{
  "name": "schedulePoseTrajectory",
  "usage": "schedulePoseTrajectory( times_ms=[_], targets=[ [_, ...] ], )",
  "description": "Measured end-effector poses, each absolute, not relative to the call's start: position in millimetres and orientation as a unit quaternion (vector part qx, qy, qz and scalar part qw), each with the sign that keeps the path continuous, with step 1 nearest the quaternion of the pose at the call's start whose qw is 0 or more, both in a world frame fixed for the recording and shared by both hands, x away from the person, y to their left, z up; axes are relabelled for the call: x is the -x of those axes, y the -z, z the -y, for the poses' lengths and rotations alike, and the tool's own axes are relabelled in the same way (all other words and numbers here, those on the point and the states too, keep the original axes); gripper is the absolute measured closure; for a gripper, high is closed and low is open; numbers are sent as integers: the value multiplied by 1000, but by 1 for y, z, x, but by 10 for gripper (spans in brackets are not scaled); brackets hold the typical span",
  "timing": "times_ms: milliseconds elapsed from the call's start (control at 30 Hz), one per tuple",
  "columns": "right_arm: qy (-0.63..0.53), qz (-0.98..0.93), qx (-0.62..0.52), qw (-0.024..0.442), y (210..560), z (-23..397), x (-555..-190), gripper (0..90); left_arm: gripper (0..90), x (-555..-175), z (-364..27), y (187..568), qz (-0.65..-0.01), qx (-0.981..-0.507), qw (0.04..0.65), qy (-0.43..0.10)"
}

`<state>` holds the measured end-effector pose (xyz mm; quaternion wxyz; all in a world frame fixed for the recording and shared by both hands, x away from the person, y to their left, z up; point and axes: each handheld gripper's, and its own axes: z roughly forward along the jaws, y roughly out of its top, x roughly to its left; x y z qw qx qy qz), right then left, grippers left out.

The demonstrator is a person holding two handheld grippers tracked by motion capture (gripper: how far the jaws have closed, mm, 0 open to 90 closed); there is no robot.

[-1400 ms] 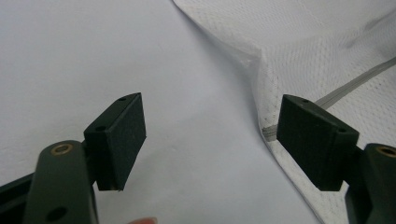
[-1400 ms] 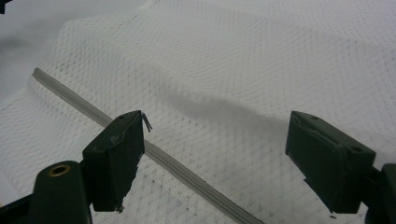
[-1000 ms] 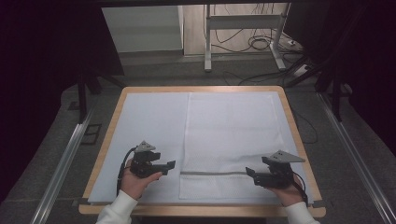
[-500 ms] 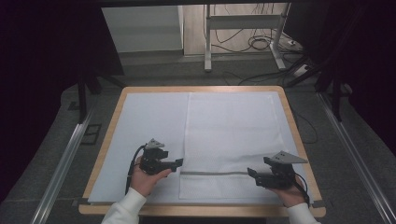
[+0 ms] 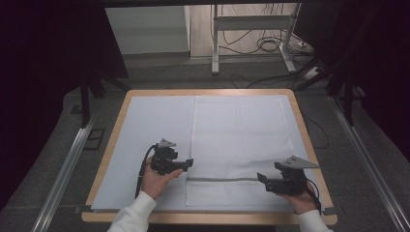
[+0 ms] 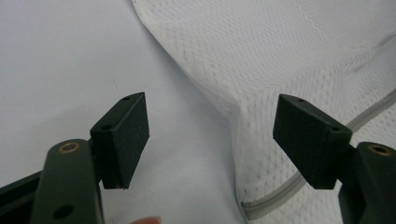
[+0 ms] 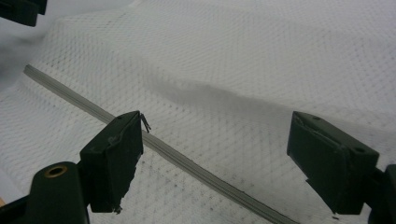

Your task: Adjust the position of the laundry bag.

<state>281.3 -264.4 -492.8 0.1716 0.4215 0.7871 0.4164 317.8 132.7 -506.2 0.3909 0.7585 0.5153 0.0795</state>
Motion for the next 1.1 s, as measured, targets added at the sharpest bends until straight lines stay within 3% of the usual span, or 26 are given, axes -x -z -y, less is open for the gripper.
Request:
schedulePoseTrajectory(
  times_ms=[267,600,1100],
  targets=[
    [-416,-793,-412,167,494,261,-281,177,294,-326,-128,514,-522,-760,382,-68],
    [-410,-794,-415,172,495,260,-281,174,396,-328,-110,524,-508,-777,365,-66],
    [-410,-790,-420,178,492,264,-283,173,736,-327,-98,529,-482,-798,356,-58]
  ],
)
